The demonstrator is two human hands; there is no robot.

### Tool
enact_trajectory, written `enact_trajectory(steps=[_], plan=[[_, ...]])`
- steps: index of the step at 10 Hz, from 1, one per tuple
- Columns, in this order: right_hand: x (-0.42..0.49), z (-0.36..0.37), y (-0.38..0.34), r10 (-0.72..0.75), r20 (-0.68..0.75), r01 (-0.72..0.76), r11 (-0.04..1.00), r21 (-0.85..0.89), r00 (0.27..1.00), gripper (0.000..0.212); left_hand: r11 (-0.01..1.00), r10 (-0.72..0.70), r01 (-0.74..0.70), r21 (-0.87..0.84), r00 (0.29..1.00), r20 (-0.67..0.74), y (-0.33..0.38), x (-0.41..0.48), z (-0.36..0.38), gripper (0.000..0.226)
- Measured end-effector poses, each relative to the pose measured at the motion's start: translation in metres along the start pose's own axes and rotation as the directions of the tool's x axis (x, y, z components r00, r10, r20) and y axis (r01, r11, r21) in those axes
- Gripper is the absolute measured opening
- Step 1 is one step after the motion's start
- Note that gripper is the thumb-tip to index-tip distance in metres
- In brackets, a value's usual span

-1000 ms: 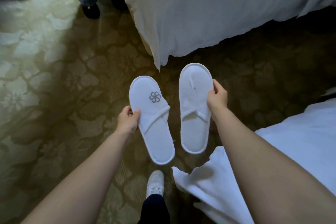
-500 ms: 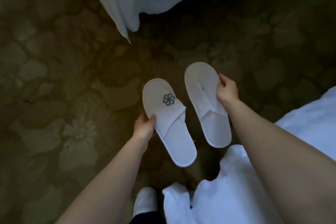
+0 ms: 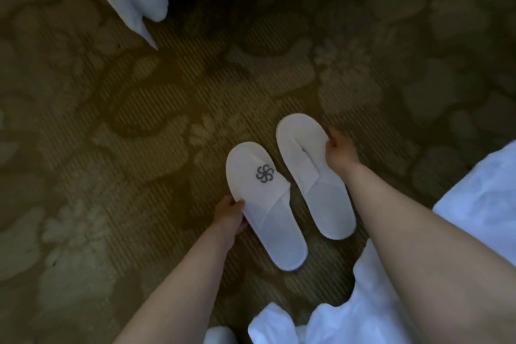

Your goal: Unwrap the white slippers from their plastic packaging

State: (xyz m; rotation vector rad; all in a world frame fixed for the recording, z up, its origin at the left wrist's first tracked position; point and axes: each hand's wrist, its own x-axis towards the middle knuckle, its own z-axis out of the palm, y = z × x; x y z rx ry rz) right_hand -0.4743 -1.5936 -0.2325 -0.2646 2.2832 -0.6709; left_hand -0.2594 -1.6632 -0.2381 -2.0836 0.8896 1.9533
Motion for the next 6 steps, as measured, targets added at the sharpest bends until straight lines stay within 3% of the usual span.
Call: enact_trajectory(steps=[1,2,3,4,5,6], plan=[[-0.017,-0.008,-0.002,0.056,0.043,-0.056,0.998,-0.003,0.997,0.048,0.992,0.014,-0.009,0.125,0.999,-0.039,0.007,-0.019,-0.006,0.041],[-0.049,-0.024,-0.011,0.128,0.068,-0.133,0.989,0.065,0.989,0.045,0.955,0.094,-0.084,0.284,0.995,-0.019,0.021,-0.052,-0.018,0.017],[-0.088,-0.046,-0.023,0.175,0.124,-0.182,0.982,0.049,0.977,0.042,0.763,0.225,-0.222,0.607,0.972,0.072,0.039,-0.093,-0.029,0.028],[-0.132,-0.079,-0.041,0.213,0.241,-0.221,0.975,0.008,0.947,0.037,0.490,0.204,-0.269,0.829,0.960,0.191,0.062,-0.149,-0.031,0.035],[-0.180,-0.121,-0.064,0.186,0.316,-0.201,0.979,0.015,0.930,0.033,0.328,0.210,-0.293,0.898,0.950,0.233,0.087,-0.218,-0.025,0.034],[-0.229,-0.166,-0.083,0.185,0.314,-0.208,0.977,0.042,0.931,0.034,0.262,0.235,-0.329,0.908,0.934,0.270,0.109,-0.286,-0.017,0.035]])
